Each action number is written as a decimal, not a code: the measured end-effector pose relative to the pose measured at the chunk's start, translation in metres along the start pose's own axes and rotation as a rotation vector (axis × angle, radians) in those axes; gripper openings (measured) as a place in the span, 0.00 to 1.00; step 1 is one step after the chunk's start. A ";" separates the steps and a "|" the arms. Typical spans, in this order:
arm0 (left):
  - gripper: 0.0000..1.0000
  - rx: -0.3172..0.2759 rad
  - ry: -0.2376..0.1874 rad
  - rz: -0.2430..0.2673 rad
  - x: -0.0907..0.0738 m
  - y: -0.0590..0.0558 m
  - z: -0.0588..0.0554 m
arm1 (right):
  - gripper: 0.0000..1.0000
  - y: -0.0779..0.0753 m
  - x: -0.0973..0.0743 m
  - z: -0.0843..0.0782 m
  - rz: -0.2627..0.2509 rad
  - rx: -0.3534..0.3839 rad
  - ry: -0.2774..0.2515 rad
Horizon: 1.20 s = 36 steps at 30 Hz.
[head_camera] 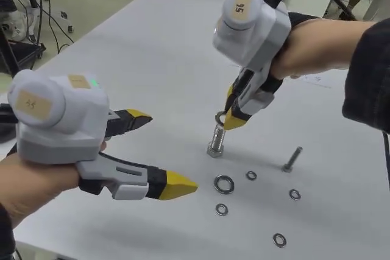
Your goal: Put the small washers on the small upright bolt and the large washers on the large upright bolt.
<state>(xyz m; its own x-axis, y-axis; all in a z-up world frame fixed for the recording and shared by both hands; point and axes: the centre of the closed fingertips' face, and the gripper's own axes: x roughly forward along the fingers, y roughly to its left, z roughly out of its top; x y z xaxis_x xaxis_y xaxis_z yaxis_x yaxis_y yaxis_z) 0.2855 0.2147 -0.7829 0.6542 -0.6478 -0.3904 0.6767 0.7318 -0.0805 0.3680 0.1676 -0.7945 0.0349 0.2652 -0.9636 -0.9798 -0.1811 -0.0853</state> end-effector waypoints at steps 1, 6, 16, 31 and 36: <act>0.88 -0.002 -0.002 0.001 0.000 0.000 0.000 | 0.22 0.000 0.001 0.000 0.003 0.001 0.002; 0.88 -0.005 0.001 0.002 -0.001 0.000 -0.001 | 0.22 -0.001 0.007 -0.001 0.011 0.002 0.017; 0.88 -0.007 0.007 -0.002 -0.002 -0.001 -0.004 | 0.22 0.002 0.015 -0.002 0.025 0.005 0.035; 0.88 -0.011 0.005 -0.006 -0.001 0.001 -0.003 | 0.22 0.000 0.021 -0.003 0.035 0.017 0.049; 0.88 -0.013 0.005 -0.006 -0.001 0.001 -0.004 | 0.22 0.001 0.026 -0.005 0.041 0.018 0.056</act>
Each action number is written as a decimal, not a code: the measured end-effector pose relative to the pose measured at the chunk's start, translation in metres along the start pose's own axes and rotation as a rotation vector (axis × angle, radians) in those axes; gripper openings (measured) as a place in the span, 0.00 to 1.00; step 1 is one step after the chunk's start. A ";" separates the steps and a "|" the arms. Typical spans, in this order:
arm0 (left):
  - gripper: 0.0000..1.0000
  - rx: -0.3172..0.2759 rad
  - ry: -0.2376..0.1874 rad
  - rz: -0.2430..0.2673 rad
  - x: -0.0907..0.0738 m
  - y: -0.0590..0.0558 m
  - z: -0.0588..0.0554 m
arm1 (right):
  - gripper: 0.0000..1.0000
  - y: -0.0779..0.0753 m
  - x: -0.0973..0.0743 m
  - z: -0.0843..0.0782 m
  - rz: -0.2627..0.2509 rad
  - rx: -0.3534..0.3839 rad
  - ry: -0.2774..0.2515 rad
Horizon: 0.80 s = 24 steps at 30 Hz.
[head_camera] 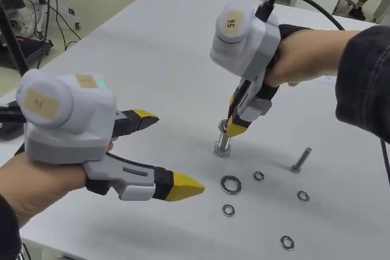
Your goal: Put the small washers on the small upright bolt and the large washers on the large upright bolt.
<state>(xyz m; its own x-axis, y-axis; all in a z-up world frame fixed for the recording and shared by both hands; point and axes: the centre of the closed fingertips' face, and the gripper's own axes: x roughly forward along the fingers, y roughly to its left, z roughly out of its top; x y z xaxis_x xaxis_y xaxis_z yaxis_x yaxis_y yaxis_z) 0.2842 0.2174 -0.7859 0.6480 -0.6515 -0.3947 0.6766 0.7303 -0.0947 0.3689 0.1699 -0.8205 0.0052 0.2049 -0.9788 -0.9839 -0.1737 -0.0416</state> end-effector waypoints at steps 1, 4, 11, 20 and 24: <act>0.88 0.000 0.000 0.000 0.000 0.000 0.000 | 0.22 -0.001 0.002 -0.001 0.000 0.000 0.004; 0.88 -0.001 0.000 0.000 0.000 0.000 0.000 | 0.22 -0.001 0.004 -0.001 0.004 0.004 0.005; 0.88 -0.001 0.003 -0.001 0.000 0.000 -0.001 | 0.22 -0.001 0.013 -0.003 0.011 0.013 0.011; 0.88 -0.002 0.006 -0.002 0.000 0.000 -0.001 | 0.22 -0.002 0.029 -0.005 0.014 0.030 0.012; 0.88 -0.002 0.006 -0.002 0.001 0.000 -0.001 | 0.22 -0.001 0.033 -0.007 0.010 0.034 0.020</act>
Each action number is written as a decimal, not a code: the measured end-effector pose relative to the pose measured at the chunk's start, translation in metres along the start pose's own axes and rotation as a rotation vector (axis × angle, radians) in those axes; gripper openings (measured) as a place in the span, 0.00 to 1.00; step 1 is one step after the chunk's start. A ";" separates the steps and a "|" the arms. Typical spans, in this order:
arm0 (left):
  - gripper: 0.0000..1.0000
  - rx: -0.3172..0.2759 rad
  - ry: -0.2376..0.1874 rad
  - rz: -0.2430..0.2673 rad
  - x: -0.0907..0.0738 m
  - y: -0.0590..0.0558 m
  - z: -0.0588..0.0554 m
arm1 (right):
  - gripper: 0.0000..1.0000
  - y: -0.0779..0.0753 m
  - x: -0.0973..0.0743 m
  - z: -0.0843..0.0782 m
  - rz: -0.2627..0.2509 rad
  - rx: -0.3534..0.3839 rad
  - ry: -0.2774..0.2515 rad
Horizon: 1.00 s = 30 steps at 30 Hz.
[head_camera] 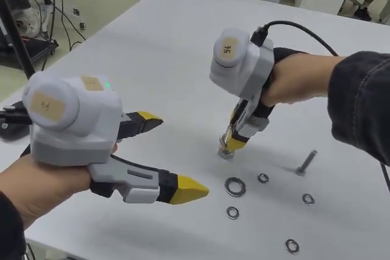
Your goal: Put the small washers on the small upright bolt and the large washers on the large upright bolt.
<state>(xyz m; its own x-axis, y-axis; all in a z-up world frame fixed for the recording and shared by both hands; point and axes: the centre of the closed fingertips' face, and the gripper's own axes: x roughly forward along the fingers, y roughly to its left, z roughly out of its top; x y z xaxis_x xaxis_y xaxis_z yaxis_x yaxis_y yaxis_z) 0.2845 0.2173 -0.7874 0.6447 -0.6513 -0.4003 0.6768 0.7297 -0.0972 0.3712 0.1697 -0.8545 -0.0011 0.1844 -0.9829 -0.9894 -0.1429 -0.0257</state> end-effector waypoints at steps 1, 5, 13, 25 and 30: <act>0.88 -0.001 0.000 0.000 0.000 0.000 0.000 | 0.22 0.000 0.001 0.001 -0.003 0.001 -0.005; 0.88 0.000 0.001 -0.001 0.001 0.000 -0.001 | 0.22 0.000 0.009 -0.001 -0.004 -0.003 0.004; 0.88 -0.003 0.001 0.001 0.001 0.000 -0.001 | 0.22 -0.003 0.016 -0.002 0.004 0.003 0.006; 0.88 -0.002 0.004 0.001 0.000 -0.001 -0.002 | 0.23 0.002 0.013 -0.004 0.005 -0.004 -0.002; 0.88 -0.002 0.003 0.002 0.000 -0.001 -0.002 | 0.25 0.000 0.011 -0.004 0.001 -0.010 -0.007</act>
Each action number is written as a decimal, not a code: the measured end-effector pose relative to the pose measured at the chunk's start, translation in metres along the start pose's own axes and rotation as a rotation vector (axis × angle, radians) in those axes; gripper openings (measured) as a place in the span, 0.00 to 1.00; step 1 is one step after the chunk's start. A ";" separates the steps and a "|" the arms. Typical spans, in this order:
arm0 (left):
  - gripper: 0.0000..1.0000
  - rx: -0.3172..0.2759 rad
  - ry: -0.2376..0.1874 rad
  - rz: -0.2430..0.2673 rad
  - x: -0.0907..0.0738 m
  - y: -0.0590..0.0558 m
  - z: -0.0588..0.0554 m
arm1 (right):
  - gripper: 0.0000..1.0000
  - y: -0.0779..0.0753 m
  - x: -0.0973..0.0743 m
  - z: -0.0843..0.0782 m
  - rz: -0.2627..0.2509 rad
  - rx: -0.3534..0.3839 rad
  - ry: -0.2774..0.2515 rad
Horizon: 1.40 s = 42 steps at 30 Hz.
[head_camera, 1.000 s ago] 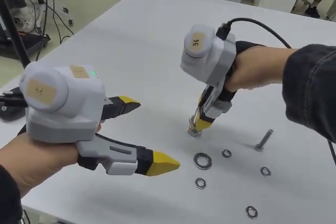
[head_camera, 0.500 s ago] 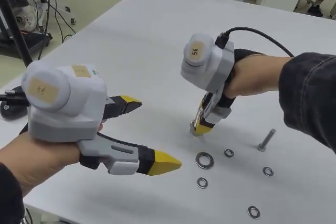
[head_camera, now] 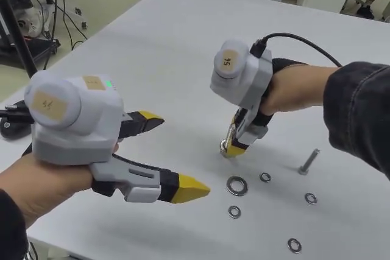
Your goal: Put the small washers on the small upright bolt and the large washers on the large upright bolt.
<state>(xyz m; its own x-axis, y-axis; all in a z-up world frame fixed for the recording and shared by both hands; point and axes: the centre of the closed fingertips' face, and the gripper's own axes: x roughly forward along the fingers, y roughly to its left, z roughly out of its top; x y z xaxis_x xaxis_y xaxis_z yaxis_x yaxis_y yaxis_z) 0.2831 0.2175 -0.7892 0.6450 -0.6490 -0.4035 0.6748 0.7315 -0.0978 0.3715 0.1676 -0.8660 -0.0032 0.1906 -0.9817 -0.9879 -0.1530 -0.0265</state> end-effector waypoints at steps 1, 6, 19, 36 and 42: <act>0.88 -0.001 -0.001 -0.001 0.000 0.000 0.000 | 0.26 0.000 -0.001 0.000 0.000 -0.001 -0.004; 0.88 0.003 0.002 -0.004 0.000 -0.001 0.000 | 0.33 0.001 -0.007 -0.003 -0.009 0.003 -0.008; 0.88 0.008 0.008 -0.013 0.001 -0.003 0.000 | 0.34 -0.002 -0.030 -0.021 -0.058 0.029 -0.034; 0.88 0.014 0.015 -0.020 0.002 -0.004 -0.001 | 0.35 0.018 -0.033 -0.045 -0.060 0.072 -0.059; 0.88 0.017 0.017 -0.023 0.003 -0.005 -0.001 | 0.35 0.031 -0.027 -0.050 -0.045 0.073 -0.055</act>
<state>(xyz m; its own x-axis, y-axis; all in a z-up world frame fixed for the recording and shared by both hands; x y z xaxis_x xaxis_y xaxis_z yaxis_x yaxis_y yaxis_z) 0.2811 0.2122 -0.7907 0.6234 -0.6615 -0.4169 0.6951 0.7130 -0.0918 0.3483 0.1090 -0.8493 0.0346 0.2490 -0.9679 -0.9959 -0.0723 -0.0542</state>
